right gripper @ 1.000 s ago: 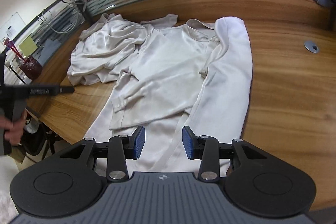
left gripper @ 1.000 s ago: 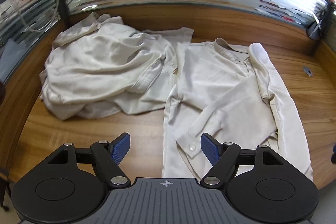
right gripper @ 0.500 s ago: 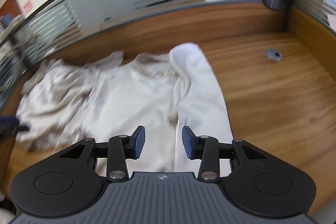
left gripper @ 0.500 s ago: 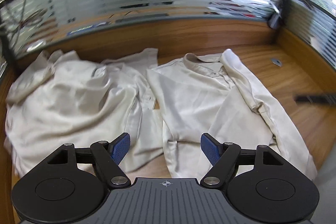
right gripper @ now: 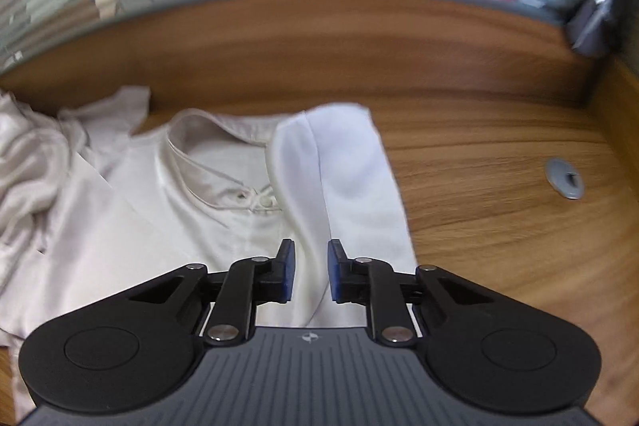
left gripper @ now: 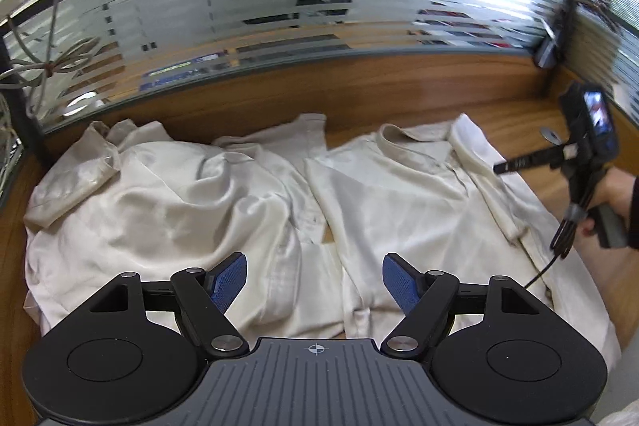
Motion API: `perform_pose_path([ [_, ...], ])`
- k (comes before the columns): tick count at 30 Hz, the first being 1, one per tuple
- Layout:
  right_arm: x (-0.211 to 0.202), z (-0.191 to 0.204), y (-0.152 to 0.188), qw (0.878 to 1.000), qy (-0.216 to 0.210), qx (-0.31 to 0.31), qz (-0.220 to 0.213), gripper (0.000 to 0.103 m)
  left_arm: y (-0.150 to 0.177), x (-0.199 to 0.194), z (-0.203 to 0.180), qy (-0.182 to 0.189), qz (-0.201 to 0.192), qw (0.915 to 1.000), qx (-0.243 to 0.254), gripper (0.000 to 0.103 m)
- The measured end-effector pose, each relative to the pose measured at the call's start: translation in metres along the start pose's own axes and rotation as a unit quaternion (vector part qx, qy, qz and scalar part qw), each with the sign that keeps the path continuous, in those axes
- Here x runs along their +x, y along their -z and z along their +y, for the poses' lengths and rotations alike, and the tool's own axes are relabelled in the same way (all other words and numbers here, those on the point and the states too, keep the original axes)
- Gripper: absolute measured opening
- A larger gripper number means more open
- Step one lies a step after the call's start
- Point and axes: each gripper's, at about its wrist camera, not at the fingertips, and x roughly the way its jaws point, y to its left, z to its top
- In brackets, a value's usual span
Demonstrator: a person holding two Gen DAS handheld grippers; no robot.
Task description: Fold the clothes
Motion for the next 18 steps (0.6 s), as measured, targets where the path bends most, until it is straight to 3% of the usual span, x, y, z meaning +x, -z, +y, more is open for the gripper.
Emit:
perform_pose_path([
  [5,0.035,0.002,-0.006,1.0,-0.006,-0.018,0.012,0.012,-0.003,0.012,0.002,-0.023,0.02,0.9994,-0.016,0.078],
  [8,0.047,-0.004,-0.012,1.0,-0.001,0.005,0.008,0.012,-0.003,0.019,0.002,-0.031,0.03,0.9988,-0.022,0.078],
  [14,0.054,-0.01,-0.03,0.999,-0.036,0.028,-0.009,0.013,-0.006,0.032,0.001,-0.042,0.04,0.9978,-0.033,0.078],
  [18,0.038,-0.004,-0.039,0.998,-0.064,0.022,-0.019,0.025,-0.009,0.039,0.003,-0.046,0.04,0.9975,-0.037,0.078],
])
